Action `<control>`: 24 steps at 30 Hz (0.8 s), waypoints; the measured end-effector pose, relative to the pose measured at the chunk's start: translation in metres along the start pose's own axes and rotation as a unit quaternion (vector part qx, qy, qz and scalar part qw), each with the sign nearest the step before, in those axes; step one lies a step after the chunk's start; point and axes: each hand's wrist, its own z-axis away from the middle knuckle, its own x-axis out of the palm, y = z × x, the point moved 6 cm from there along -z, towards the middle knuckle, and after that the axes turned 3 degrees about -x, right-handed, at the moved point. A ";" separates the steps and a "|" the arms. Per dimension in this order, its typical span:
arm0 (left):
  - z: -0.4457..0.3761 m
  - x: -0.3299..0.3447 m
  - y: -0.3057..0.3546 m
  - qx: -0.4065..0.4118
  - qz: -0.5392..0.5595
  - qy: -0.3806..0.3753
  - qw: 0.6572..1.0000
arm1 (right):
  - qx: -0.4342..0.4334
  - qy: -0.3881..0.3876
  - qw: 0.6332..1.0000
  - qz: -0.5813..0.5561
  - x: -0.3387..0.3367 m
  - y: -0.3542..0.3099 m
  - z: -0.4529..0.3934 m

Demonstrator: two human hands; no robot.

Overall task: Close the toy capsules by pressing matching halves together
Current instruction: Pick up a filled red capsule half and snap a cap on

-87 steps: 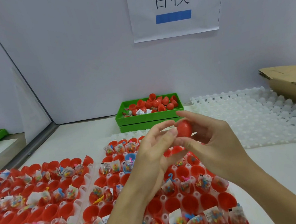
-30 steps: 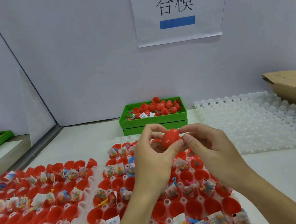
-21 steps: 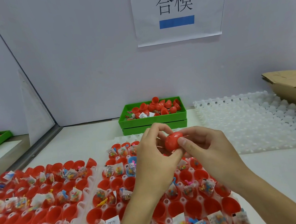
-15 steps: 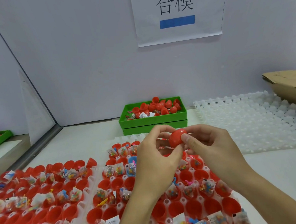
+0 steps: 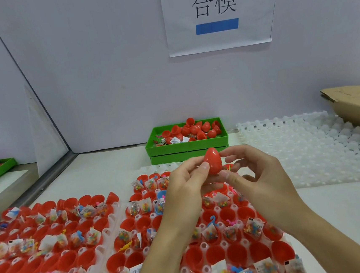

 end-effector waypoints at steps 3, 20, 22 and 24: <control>0.000 0.003 -0.002 -0.035 0.082 -0.021 0.996 | -0.009 0.005 1.000 0.010 0.001 0.000 0.001; 0.003 -0.008 0.004 0.063 -0.077 0.069 0.993 | 0.027 -0.001 0.999 -0.040 0.002 -0.001 0.002; 0.004 -0.006 0.005 0.087 -0.120 0.067 0.987 | 0.036 -0.006 0.998 -0.050 0.003 0.000 0.002; 0.005 -0.003 0.009 0.113 -0.168 0.065 0.977 | 0.048 -0.006 0.997 -0.057 0.005 0.002 0.002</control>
